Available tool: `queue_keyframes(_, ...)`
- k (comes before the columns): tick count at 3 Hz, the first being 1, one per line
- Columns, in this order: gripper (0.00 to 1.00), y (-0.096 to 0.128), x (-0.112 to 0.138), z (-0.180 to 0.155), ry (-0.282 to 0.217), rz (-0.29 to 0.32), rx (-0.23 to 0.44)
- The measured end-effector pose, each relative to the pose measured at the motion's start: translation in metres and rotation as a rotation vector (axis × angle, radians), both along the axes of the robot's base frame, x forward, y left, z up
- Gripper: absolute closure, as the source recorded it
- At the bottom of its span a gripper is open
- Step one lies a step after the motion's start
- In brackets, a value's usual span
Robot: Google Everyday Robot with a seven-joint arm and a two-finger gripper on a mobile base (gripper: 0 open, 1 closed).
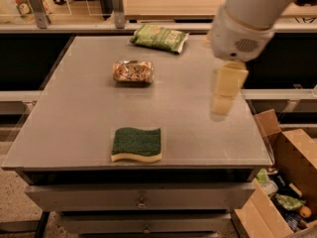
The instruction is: Place orange can upright
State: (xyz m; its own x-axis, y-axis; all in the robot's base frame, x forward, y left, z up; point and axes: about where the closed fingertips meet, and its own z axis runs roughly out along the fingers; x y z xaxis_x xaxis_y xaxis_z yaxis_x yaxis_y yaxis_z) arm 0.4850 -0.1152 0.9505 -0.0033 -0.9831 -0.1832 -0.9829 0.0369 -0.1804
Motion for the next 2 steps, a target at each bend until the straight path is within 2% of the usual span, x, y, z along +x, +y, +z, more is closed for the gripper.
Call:
queue_keyframes(1, 0.00, 0.061, 0.033, -0.019, 0.035, 0.106, -0.008)
queue_keyframes(2, 0.00, 0.111, 0.071, -0.030, 0.038, 0.155, 0.001)
